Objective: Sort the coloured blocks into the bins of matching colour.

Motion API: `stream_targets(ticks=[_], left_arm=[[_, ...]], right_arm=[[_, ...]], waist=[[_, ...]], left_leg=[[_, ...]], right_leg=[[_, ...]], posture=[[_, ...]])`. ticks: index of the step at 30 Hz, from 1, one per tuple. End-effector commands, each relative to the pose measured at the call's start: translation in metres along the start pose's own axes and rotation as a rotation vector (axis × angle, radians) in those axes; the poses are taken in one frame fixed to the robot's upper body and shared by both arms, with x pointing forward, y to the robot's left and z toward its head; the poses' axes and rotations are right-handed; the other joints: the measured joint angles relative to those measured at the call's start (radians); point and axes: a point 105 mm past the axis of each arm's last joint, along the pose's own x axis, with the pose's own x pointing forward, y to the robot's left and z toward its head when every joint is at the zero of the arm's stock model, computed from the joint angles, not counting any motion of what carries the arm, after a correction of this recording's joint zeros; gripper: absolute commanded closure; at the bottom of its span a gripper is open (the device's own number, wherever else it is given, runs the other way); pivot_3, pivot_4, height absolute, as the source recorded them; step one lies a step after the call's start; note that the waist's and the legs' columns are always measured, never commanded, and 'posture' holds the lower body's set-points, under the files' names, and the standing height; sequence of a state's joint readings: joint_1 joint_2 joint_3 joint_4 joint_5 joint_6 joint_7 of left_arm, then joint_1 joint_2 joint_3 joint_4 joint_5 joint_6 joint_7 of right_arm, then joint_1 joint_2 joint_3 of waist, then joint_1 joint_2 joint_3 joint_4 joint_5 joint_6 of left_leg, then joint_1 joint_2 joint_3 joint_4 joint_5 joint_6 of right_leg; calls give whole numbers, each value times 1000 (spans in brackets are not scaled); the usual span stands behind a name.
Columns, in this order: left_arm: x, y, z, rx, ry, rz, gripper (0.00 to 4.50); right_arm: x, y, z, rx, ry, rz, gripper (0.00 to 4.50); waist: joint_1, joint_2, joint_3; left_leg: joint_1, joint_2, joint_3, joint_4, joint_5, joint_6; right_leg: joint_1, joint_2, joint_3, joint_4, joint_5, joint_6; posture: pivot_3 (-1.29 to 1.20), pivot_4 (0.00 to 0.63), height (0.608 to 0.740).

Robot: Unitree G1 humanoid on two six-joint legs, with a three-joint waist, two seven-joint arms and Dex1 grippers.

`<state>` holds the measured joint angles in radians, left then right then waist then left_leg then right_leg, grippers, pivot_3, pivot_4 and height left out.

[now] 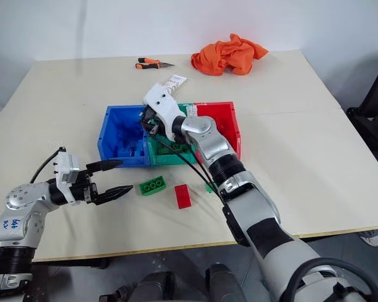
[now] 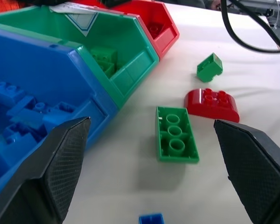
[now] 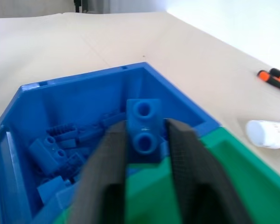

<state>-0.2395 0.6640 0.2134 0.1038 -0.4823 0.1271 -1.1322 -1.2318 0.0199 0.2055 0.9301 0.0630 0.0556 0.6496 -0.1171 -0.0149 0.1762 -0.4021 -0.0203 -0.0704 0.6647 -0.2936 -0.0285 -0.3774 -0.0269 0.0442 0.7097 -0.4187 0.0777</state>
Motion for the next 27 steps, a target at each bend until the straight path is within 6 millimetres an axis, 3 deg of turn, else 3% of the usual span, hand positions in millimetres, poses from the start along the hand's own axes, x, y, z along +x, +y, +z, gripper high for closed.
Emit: stream_targets(ticks=[1, 6, 10, 13, 17, 20, 22, 27], left_arm=[[1, 2, 5, 31, -16, 6, 0], [3, 4, 6, 35, -22, 9, 0], [7, 6, 6, 38, -29, 9, 0], [9, 6, 6, 37, -37, 3, 0], [9, 4, 3, 31, -28, -16, 0], [6, 3, 0, 25, -19, -25, 0], [4, 3, -6, 18, 0, -34, 0], [1, 4, -11, 9, 13, -36, 0]], right_arm=[[3, 5, 26, -34, -94, 41, 1696], [-1, 13, 33, -53, -135, 104, 51], [-13, 7, 32, -73, -144, 103, 51], [-35, 2, 35, -96, -170, 104, 51], [-84, 2, 22, -124, -161, 116, 51], [-135, 8, -2, -126, -79, 132, 51], [-179, 17, -19, -80, -14, 142, 51], [-248, 30, -54, 0, 204, 122, 51]], waist=[[0, 0, 0], [0, 0, 0], [4, 0, 0], [8, 0, 0], [19, 0, 0], [34, 0, 0], [47, 0, 0], [61, 1, 1]], left_leg=[[0, 0, 0, 0, 0, 0], [0, 0, 0, 0, 0, 0], [0, 0, -1, 1, 0, 0], [0, 0, -1, 1, 0, 0], [-1, -1, -1, 1, 0, 0], [-1, -1, -1, 0, 0, 0], [-2, -1, -1, -1, -1, 1], [-2, 0, 2, -1, -1, 2]], right_leg=[[0, 0, 0, 0, 0, 0], [0, 0, 0, 1, 0, 0], [0, 0, 0, 1, 0, 0], [0, -1, -1, 1, 0, 0], [1, -1, -1, -1, 0, 0], [1, -1, -1, -3, 0, 0], [1, -2, -1, -8, 0, 0], [3, 0, 1, -13, 0, 0]], posture=[[0, 150, 740], [0, 150, 740], [0, 150, 740], [0, 150, 740], [0, 150, 740], [0, 150, 740], [0, 150, 740], [0, 150, 740]])
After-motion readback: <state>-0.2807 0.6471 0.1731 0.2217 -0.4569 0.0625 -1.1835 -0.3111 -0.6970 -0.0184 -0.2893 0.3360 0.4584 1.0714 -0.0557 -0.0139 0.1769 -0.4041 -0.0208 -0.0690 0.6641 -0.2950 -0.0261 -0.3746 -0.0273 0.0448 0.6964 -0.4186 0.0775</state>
